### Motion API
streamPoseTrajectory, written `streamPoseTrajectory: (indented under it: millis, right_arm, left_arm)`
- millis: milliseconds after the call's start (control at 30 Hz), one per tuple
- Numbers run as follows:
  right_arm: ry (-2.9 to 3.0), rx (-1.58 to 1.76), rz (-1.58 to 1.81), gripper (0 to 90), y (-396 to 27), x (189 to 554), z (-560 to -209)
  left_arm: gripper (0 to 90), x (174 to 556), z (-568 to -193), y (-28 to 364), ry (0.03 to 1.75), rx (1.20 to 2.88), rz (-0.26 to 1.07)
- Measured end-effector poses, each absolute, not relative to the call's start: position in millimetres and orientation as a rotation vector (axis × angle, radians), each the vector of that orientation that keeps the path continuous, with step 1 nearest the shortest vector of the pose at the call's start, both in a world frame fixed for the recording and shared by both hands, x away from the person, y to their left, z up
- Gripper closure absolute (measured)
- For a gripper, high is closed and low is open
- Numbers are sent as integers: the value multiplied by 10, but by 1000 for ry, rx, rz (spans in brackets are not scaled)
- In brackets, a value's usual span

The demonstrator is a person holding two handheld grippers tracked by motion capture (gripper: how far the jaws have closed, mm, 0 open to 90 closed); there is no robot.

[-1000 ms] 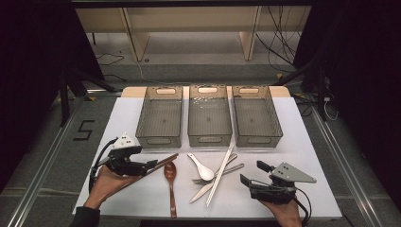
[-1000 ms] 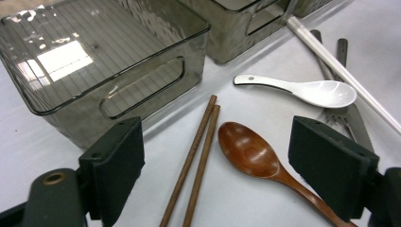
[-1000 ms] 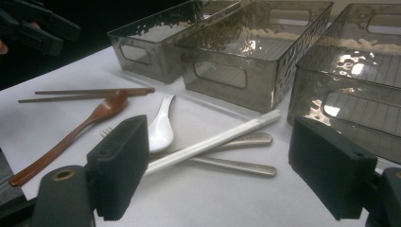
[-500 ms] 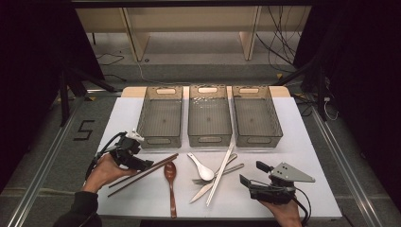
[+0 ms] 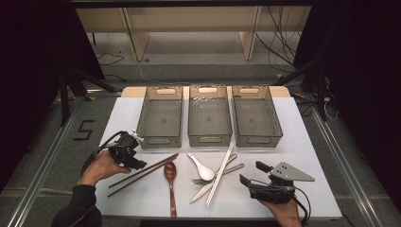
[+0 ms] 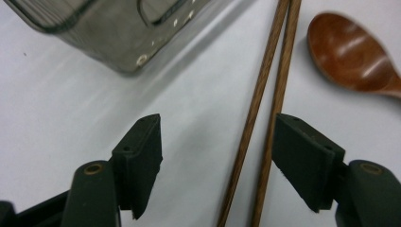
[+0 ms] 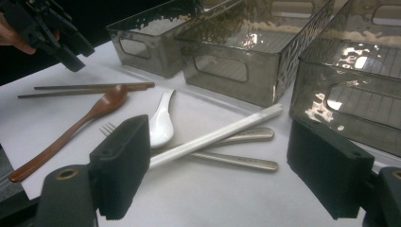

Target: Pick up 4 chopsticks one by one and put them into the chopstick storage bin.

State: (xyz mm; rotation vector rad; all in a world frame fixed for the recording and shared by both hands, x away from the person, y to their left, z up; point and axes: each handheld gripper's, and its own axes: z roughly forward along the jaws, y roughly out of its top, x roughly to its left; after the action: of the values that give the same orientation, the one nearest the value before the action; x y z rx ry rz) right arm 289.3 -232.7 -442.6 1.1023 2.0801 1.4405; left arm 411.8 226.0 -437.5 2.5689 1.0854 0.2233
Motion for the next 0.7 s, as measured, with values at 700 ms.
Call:
streamPoseTrajectory:
  millis: [700]
  right_arm:
    - [2095,1095,1431,234,-2318,2895,-4427]
  left_arm:
    - [658,4083,-4564,2187,980,2728,107]
